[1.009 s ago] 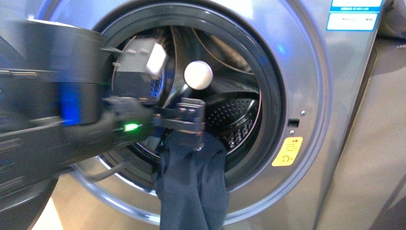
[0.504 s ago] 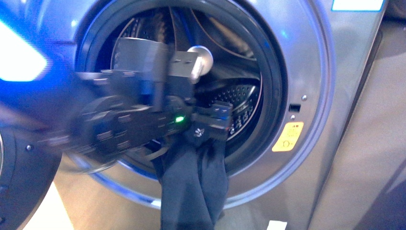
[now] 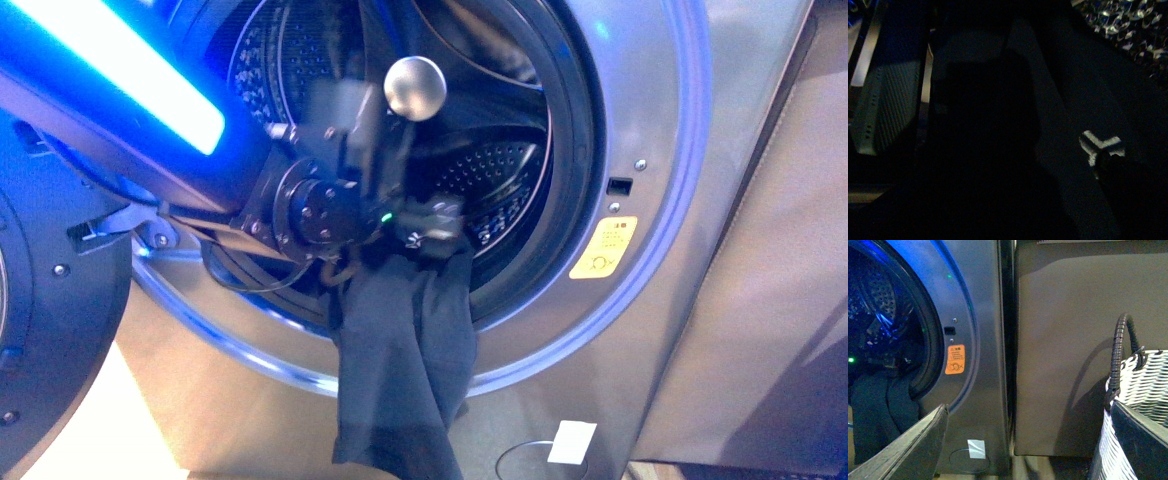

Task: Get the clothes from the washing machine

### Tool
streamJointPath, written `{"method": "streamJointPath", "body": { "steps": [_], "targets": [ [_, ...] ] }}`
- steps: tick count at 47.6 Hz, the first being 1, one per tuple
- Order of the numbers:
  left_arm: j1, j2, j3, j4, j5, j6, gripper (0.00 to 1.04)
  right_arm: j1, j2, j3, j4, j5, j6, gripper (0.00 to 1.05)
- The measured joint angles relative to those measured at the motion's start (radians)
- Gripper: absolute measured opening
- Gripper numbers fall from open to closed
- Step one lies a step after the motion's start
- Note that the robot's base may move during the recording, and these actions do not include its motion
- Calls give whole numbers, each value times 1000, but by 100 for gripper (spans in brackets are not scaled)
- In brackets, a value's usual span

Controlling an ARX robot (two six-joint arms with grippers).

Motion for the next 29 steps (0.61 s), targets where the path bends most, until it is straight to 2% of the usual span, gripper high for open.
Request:
{"method": "streamJointPath", "body": {
  "steps": [14, 29],
  "targets": [
    [-10, 25, 20, -74, 9, -81, 98, 0, 0, 0, 0, 0, 0, 97],
    [-29, 26, 56, -162, 68, -155, 98, 0, 0, 0, 0, 0, 0, 97]
  ]
}}
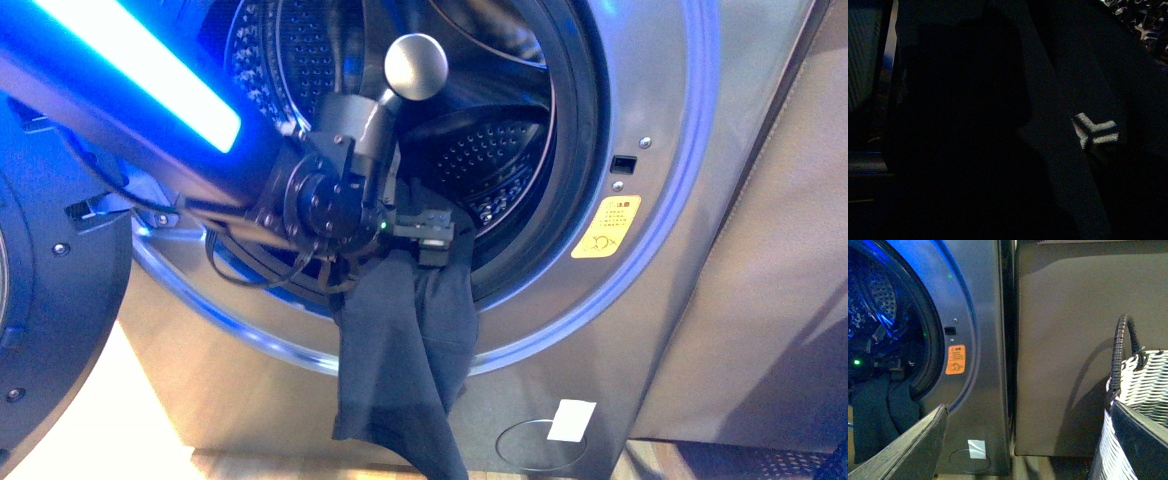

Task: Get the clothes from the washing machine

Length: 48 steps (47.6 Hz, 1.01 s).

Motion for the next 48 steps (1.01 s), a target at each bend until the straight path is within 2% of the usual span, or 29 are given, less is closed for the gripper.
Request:
{"method": "streamJointPath", "body": {
  "steps": [17, 21, 34, 41, 44, 48],
  "targets": [
    [-13, 11, -5, 15, -42, 60, 96, 0, 0, 0, 0, 0, 0, 97],
    [-18, 18, -11, 31, -46, 84, 81, 0, 0, 0, 0, 0, 0, 97],
    [-19, 20, -38, 98, -32, 131, 41, 0, 0, 0, 0, 0, 0, 97],
    [-18, -15, -108, 167, 3, 161, 12, 0, 0, 0, 0, 0, 0, 97],
    [-18, -42, -149, 186, 18, 167, 7, 0, 0, 0, 0, 0, 0, 97],
    [-19, -86, -219, 229, 36, 193, 7, 0, 0, 0, 0, 0, 0, 97]
  ]
}}
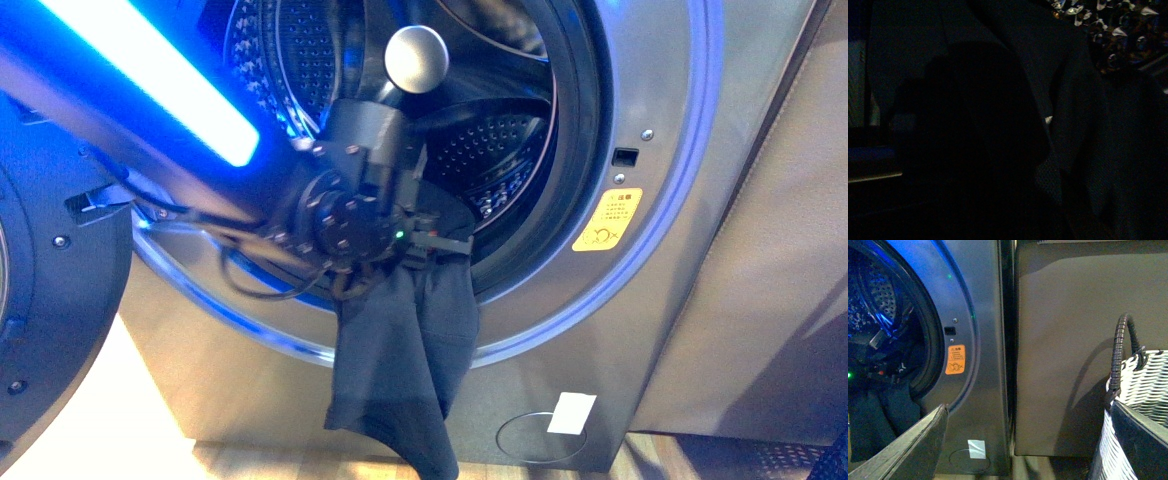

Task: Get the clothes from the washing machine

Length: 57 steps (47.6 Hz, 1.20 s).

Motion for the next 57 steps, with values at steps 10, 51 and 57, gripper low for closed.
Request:
{"method": "streamJointPath", "body": {
  "steps": [10, 51, 57],
  "targets": [
    [-14, -133, -168, 100, 51, 47, 7, 0, 0, 0, 0, 0, 0, 97],
    [-118, -1057, -572, -42, 193, 131, 7, 0, 0, 0, 0, 0, 0, 97],
    [-150, -1115, -509, -114, 198, 155, 7, 0, 0, 0, 0, 0, 0, 97]
  ]
}}
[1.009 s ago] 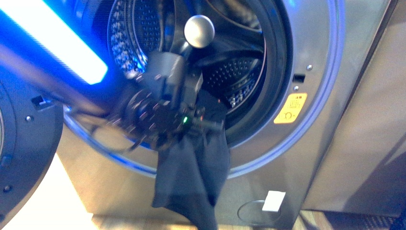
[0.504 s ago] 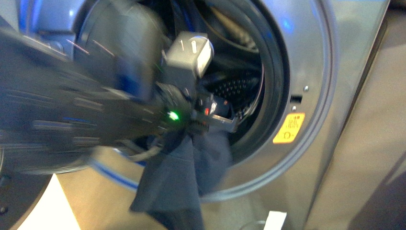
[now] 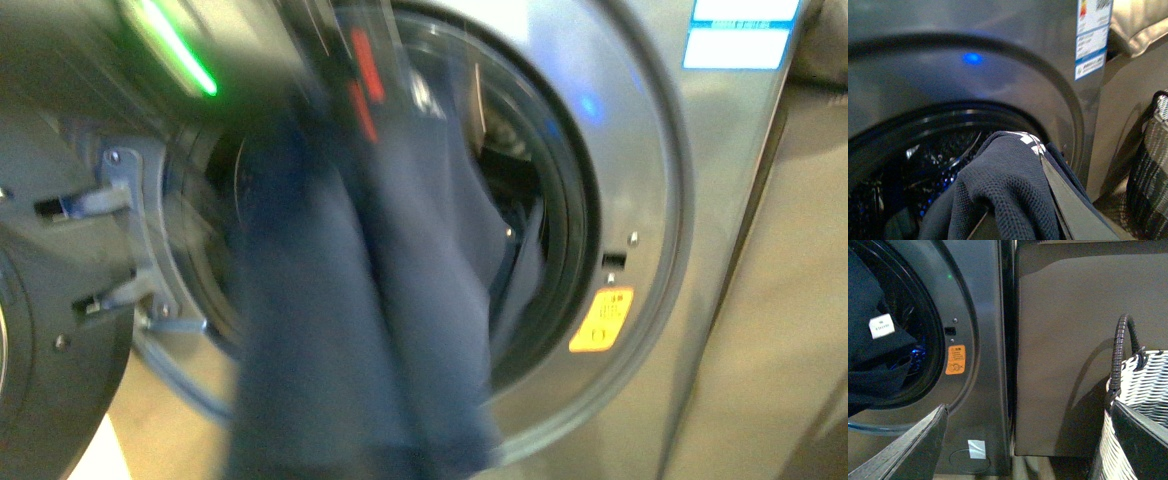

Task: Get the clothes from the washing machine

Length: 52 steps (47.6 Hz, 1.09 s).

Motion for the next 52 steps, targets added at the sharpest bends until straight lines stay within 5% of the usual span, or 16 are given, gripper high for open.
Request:
{"method": "streamJointPath", "body": {
  "steps": [22, 52],
  "targets": [
    [-115, 57, 417, -232, 72, 55, 7, 0, 0, 0, 0, 0, 0, 97],
    [-212, 474, 1207, -587, 121, -27, 7, 0, 0, 0, 0, 0, 0, 97]
  ]
}}
